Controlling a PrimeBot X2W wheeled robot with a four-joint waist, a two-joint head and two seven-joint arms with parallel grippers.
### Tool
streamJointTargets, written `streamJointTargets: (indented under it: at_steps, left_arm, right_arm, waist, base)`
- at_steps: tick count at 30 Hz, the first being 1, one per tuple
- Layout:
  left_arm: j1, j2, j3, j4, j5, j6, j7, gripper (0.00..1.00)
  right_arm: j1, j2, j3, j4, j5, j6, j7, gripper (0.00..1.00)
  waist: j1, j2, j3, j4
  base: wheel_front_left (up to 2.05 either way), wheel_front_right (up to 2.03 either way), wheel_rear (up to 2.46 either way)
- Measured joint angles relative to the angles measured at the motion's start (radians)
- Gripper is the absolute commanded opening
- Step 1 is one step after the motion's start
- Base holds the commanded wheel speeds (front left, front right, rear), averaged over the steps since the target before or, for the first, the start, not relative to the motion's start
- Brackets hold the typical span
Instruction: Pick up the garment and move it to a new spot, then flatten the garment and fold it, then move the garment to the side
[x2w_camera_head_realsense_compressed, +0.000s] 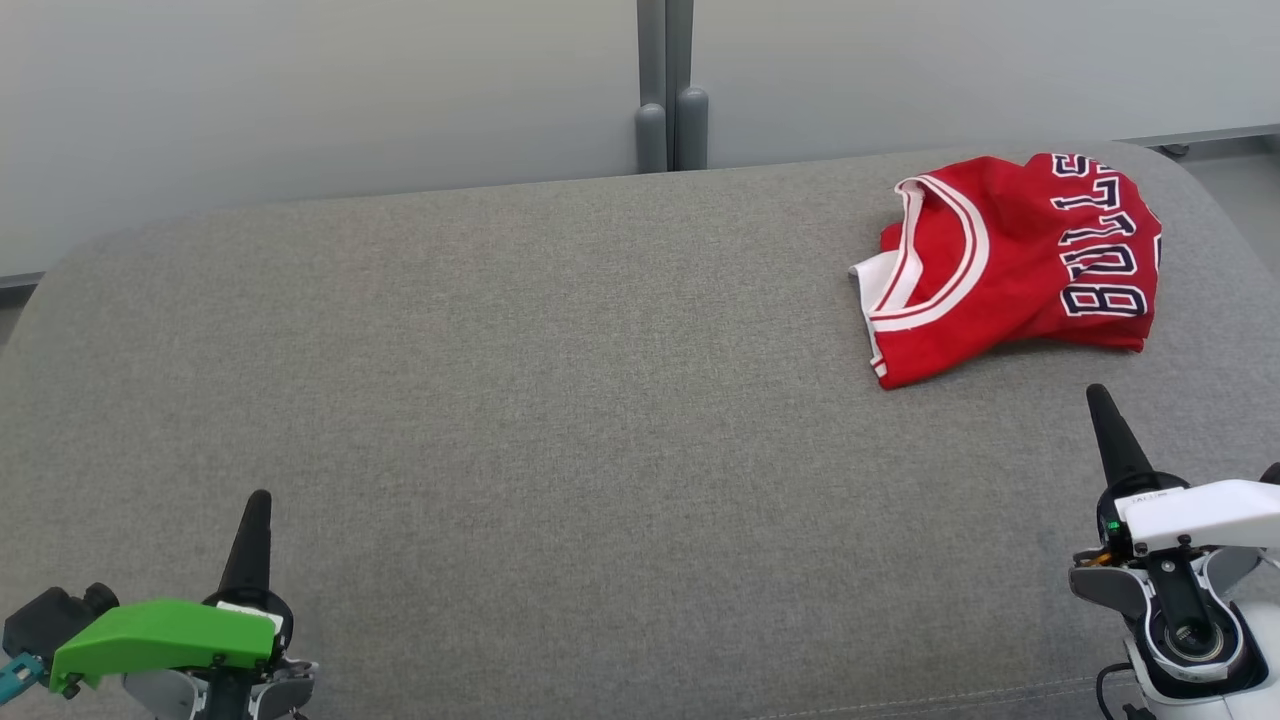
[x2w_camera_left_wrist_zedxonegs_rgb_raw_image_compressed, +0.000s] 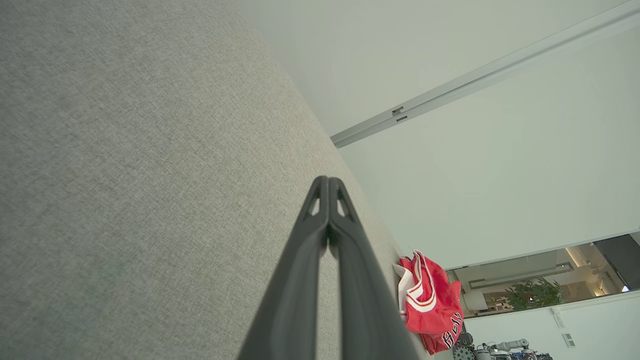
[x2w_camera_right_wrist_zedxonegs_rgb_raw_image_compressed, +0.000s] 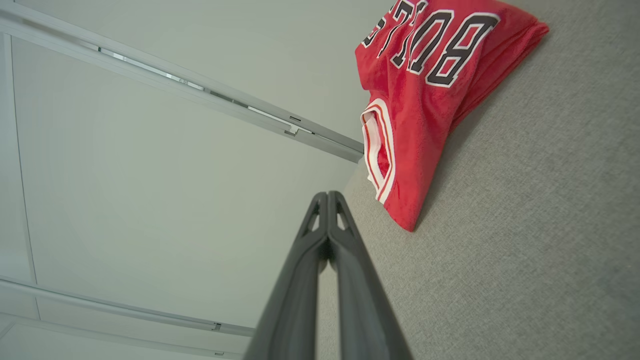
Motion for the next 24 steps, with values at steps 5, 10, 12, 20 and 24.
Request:
streamJointTargets:
  at_steps: [5, 10, 12, 20, 24]
  left_arm:
    - [-0.015, -0.004, 0.009, 0.000, -0.055, -0.001, 0.015, 0.00]
    - [-0.016, -0.009, 0.027, 0.000, -0.110, -0.006, 0.031, 0.00]
    - [-0.018, -0.011, 0.032, 0.000, -0.127, -0.009, 0.038, 0.00]
    - [-0.026, -0.028, 0.049, 0.000, -0.208, -0.010, 0.067, 0.00]
    - [-0.036, -0.029, 0.063, 0.000, -0.254, -0.010, 0.080, 0.00]
  right_arm:
    - [-0.001, 0.013, -0.018, 0.006, 0.055, 0.008, 0.020, 0.00]
    - [-0.005, 0.026, -0.037, 0.012, 0.110, 0.018, 0.035, 0.00]
    - [-0.008, 0.028, -0.045, 0.014, 0.135, 0.018, 0.041, 0.00]
    - [-0.014, 0.047, -0.076, 0.022, 0.221, 0.031, 0.065, 0.00]
    - [-0.015, 0.059, -0.091, 0.027, 0.269, 0.038, 0.079, 0.00]
  waist:
    - [0.0000, 0.0000, 0.000, 0.000]
    - [0.0000, 0.0000, 0.000, 0.000]
    - [0.0000, 0.0000, 0.000, 0.000]
    - [0.0000, 0.0000, 0.000, 0.001]
    - [0.0000, 0.0000, 0.000, 0.001]
  base:
    - [0.00, 0.00, 0.00]
    - [0.00, 0.00, 0.00]
    - [0.00, 0.00, 0.00]
    - [0.00, 0.00, 0.00]
    - [0.00, 0.00, 0.00]
